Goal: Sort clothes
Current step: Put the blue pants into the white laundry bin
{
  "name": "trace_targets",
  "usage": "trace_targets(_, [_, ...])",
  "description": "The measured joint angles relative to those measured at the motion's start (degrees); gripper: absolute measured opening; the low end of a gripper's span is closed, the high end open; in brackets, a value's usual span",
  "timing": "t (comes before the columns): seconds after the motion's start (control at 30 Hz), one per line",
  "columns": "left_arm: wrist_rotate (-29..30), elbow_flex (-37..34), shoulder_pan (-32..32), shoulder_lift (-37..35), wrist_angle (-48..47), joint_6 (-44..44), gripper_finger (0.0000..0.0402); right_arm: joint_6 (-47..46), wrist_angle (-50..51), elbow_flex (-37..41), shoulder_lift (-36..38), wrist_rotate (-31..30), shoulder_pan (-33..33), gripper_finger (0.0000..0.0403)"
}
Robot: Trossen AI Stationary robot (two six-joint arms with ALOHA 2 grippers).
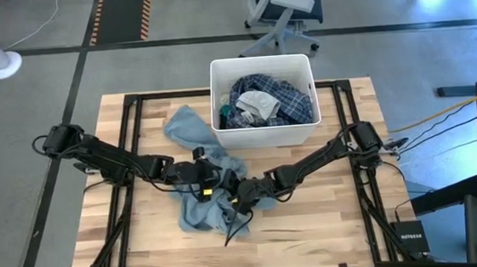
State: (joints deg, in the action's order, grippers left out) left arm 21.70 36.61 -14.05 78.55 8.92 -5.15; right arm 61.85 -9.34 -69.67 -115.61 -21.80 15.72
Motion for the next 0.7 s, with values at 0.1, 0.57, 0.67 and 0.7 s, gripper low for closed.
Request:
trace_targets(0.1, [0.3,0.6,0.2,-0.5,2.0,-0.2,0.0155,-0.1,-0.1,0.0,-0.6,-0.2,-0.1,0.0067])
trace_targets(0.57, [10.2,2.7,-2.2,-12.3,-11.7,-1.5,0.0155,-4.2,6.0,0.3,4.6,-2.1,1.4,0.0060])
trace_targets(0.67, [20.3,2.5,-5.1,-15.8,-11.5,-0.4,0.0155,-4.9,7.4,0.4,8.4,-2.2,1.4,0.0060])
trace_targets(0.7, [23.1,2.5,-6.2,-16.5,-12.3,-0.5,0.0155,-5.0,7.8,0.4,9.8,-2.5,1.5,0.0060])
